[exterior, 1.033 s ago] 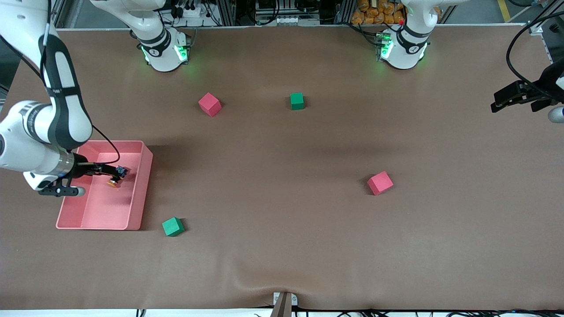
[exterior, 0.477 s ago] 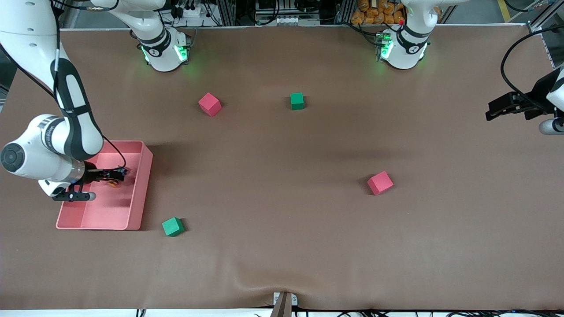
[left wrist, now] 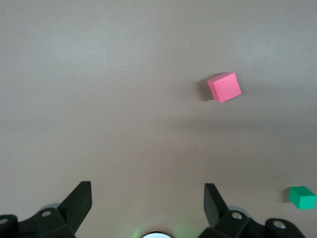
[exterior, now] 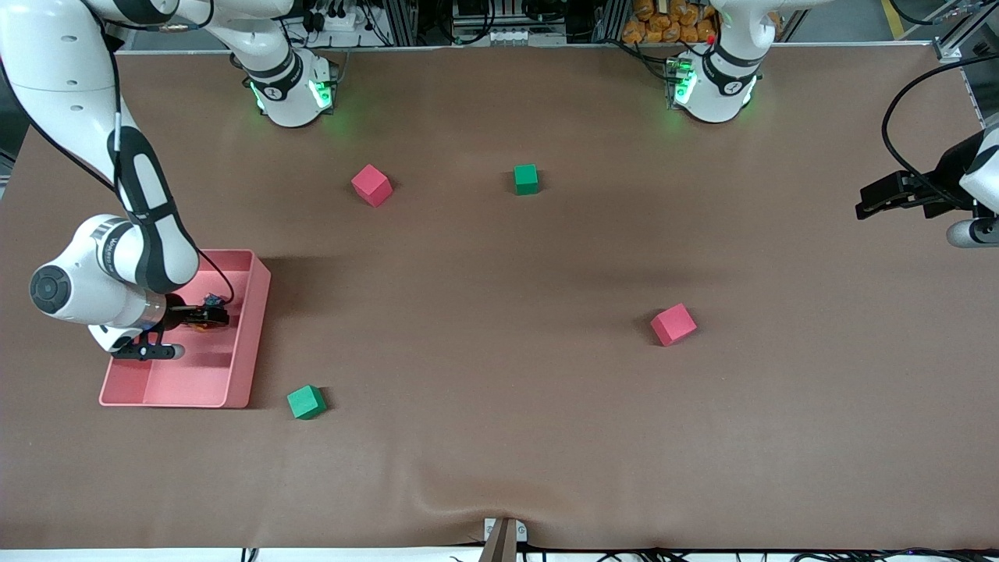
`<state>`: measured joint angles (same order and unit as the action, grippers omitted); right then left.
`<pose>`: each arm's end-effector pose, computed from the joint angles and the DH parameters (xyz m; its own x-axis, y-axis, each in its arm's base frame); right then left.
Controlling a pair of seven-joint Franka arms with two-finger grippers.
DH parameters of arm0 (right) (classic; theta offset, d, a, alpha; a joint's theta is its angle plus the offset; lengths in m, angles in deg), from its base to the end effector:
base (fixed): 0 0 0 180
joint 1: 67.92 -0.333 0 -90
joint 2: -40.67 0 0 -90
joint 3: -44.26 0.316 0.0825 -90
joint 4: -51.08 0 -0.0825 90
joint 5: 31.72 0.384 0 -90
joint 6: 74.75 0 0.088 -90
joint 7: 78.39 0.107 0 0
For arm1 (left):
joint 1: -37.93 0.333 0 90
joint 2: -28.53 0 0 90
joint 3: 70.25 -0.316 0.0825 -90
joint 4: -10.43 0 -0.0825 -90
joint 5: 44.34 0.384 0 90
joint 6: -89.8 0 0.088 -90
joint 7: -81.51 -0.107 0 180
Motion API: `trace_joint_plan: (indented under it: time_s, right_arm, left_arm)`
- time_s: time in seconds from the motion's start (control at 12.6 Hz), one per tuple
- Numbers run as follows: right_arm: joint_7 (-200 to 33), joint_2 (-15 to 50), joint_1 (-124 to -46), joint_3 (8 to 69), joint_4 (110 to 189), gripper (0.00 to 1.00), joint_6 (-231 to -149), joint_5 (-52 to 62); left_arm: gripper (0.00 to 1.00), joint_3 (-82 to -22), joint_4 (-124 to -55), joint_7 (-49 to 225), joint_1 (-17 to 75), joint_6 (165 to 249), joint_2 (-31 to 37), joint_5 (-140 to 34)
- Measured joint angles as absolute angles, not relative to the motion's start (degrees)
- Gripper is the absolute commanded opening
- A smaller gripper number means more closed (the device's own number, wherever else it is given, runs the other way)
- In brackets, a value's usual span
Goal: Place and upright button with both arms
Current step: 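Grasp the yellow-capped button with the right gripper and lift it, then carry the button to mid-table with the right gripper while the left gripper approaches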
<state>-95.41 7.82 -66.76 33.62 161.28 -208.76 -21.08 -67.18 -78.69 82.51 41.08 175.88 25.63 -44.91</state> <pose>0.5974 -0.1191 0.1824 0.9909 -0.0221 -0.1329 -0.0296 -0.9981 -0.0544 0.5615 0.0004 0.5979 0.9945 0.0179 -0.1036 0.0192 -0.9998 0.0108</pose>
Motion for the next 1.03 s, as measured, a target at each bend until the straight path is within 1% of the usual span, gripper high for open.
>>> trace_joint_plan:
  time_s: [0.08, 0.32, 0.48, 0.87, 1.03]
  right_arm:
    - [-95.74, 7.56, -66.76, 33.62, 161.25, 0.0, -208.92, -21.04]
    - [-97.03, 7.54, -66.76, 33.6, 160.57, 0.0, -208.55, -20.97]
    - [-98.0, 7.58, -66.79, 33.28, 158.24, 0.0, -205.18, -20.89]
    - [-96.94, 9.69, -67.34, 31.8, 144.27, 0.0, -184.07, -20.56]
    - [-90.69, 10.36, -69.96, 31.96, 137.39, 0.0, -174.97, -20.4]
  left_arm:
    - [1.0, -67.18, -78.77, 82.51, 41.09, 175.88, 25.63, -44.91]
    - [1.0, -67.18, -78.94, 82.51, 41.27, 175.88, 25.63, -44.91]
    - [1.0, -67.2, -78.95, 82.51, 41.47, 175.88, 25.63, -44.91]
    - [1.0, -67.21, -79.0, 82.51, 41.57, 175.88, 25.63, -44.91]
    - [1.0, -67.21, -79.07, 82.51, 41.62, 176.0, 25.63, -44.91]
